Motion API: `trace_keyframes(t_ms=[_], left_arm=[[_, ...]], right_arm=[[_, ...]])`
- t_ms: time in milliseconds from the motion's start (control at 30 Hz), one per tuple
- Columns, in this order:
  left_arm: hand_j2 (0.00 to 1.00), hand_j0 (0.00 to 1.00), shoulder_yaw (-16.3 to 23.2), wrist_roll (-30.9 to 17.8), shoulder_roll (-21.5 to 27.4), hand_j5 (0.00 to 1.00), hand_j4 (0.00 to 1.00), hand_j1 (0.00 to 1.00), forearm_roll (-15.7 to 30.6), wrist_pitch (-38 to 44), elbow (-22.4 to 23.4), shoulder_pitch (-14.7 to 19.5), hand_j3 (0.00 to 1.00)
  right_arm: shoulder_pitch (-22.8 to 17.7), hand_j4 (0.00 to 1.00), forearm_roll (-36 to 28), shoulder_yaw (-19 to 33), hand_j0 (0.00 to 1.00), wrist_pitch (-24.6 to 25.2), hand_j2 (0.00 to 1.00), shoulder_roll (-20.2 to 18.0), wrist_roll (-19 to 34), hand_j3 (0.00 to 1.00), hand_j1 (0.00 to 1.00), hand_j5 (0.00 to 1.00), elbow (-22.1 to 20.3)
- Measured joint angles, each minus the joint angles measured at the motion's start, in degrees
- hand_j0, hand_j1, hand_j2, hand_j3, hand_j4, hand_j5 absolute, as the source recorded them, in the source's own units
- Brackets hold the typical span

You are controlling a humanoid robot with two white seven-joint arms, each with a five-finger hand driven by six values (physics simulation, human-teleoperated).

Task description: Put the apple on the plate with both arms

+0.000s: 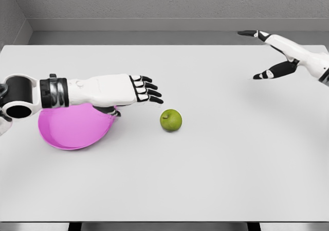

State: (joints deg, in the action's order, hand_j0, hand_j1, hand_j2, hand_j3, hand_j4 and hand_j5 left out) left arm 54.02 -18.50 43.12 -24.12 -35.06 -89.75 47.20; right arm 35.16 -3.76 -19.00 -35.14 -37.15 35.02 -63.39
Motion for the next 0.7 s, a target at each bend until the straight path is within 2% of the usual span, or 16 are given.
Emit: trace_keyframes(t_ms=[100, 200, 267, 400, 700], left_arm=[[1.0, 1.0, 1.7, -0.4, -4.9, 1.0, 1.0, 1.0, -0.5, 0.0, 5.5, 2.9, 1.0], [1.0, 1.0, 3.2, -1.1, -10.7, 1.0, 1.0, 1.0, -1.5, 0.0, 11.6, 3.2, 1.0], [1.0, 1.0, 4.1, -1.6, -13.5, 1.0, 1.0, 1.0, -2.0, 0.0, 13.8, 3.5, 1.0], [1.0, 1.0, 5.6, -2.0, -16.4, 1.0, 1.0, 1.0, -2.3, 0.0, 15.4, 3.5, 1.0], [0.99, 0.99, 8.9, -2.1, -17.7, 0.99, 0.99, 0.99, -2.5, 0.0, 15.9, 4.5, 0.99]], right_arm=[[-0.4, 1.0, 0.1, 0.3, 1.0, 0.0, 1.0, -0.2, 0.0, 1.0, 1.0, 1.0, -0.1], [-0.3, 1.0, 0.1, -0.1, 1.0, 0.0, 1.0, -0.2, 0.0, 1.0, 1.0, 1.0, -0.4], [-0.3, 1.0, 0.1, -0.3, 1.0, 0.0, 1.0, -0.4, 0.0, 1.0, 1.0, 1.0, -0.5], [-0.2, 1.0, 0.1, -0.4, 1.0, 0.0, 1.0, -0.5, 0.0, 1.0, 1.0, 1.0, -0.5], [-0.3, 1.0, 0.1, -0.6, 1.0, 0.0, 1.0, -0.6, 0.0, 1.0, 1.0, 1.0, -0.6]])
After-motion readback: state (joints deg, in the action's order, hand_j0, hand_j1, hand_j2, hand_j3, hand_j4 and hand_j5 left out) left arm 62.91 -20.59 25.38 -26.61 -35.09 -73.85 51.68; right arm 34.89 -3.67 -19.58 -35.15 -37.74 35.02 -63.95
